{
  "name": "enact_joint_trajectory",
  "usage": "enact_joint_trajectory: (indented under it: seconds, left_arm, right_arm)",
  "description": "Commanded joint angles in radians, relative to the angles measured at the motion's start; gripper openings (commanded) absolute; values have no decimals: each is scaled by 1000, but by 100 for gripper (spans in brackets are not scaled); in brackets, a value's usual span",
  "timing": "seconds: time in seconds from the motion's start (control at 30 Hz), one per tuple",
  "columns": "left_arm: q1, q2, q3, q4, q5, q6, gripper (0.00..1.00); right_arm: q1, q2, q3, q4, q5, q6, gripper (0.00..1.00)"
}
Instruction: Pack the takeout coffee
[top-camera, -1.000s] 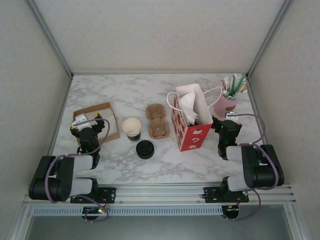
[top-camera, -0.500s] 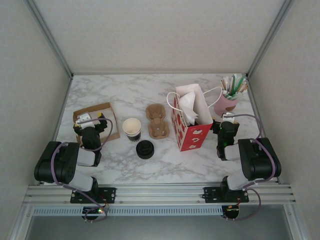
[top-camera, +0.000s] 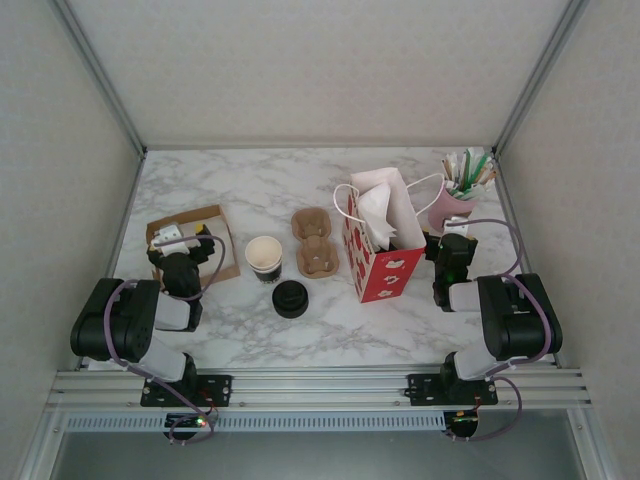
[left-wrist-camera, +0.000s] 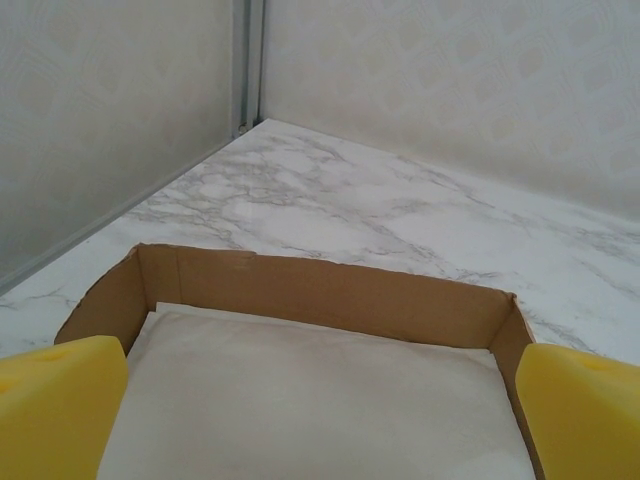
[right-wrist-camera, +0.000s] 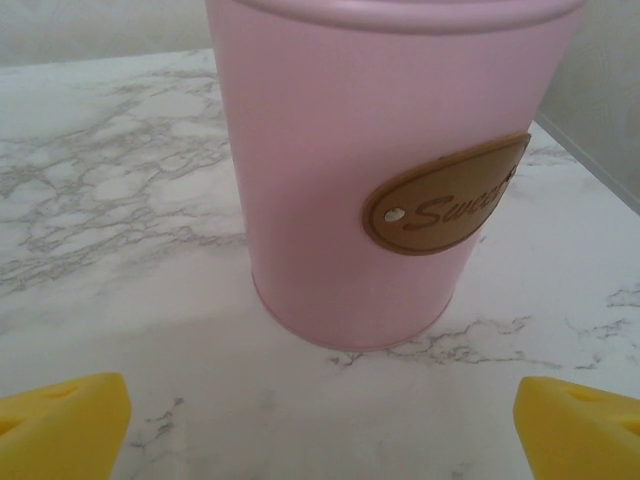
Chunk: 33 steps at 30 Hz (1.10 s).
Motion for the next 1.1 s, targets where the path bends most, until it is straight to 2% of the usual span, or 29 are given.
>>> enact_joint_trajectory:
  seconds: [0.0, 0.47, 0.6, 1.07]
  left_arm:
    - [9, 10, 15, 31, 18, -3, 100]
    - [9, 9, 15, 32, 18, -3, 100]
    - [9, 10, 15, 32, 18, -3, 100]
    - [9, 9, 15, 32, 18, -3, 100]
  right_arm:
    - [-1, 10, 13, 3, 4, -7, 99]
    - [0, 10, 13, 5, 4, -10, 99]
    - [-2, 10, 28, -22, -84, -43, 99]
    - [-5, 10, 30, -23, -92, -41, 99]
